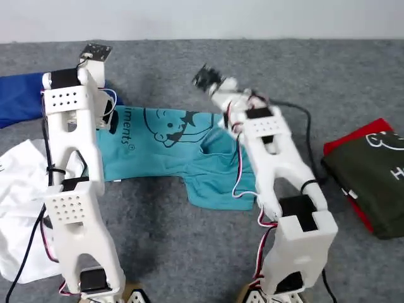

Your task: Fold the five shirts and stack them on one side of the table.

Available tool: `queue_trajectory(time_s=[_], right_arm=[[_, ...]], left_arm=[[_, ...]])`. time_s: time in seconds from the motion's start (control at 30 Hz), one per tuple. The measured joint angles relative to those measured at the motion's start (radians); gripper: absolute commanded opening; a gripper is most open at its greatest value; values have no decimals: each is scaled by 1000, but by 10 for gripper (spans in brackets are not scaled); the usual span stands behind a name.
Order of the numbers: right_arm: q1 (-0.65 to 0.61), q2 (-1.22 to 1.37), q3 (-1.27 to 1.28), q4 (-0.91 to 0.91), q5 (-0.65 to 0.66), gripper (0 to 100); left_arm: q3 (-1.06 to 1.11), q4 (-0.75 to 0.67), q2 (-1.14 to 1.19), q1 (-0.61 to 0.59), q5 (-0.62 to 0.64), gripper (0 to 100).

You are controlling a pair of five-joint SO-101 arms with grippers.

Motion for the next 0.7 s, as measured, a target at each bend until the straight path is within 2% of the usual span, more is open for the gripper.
queue_trajectory(time_s=[0.17,0.27,0.37,0.5,0.7], right_arm=[[-3,-15,-187,371,-34,299],[-23,-68,-230,628,-35,299],[-41,-97,-229,806,-35,299],[-40,-101,-181,838,-35,299],[-72,-98,-49,669,-84,299]], left_arm=[[5,2,0,0,0,137],[5,2,0,0,0,137],[8,2,0,0,0,137],[8,2,0,0,0,137],[8,2,0,0,0,137]])
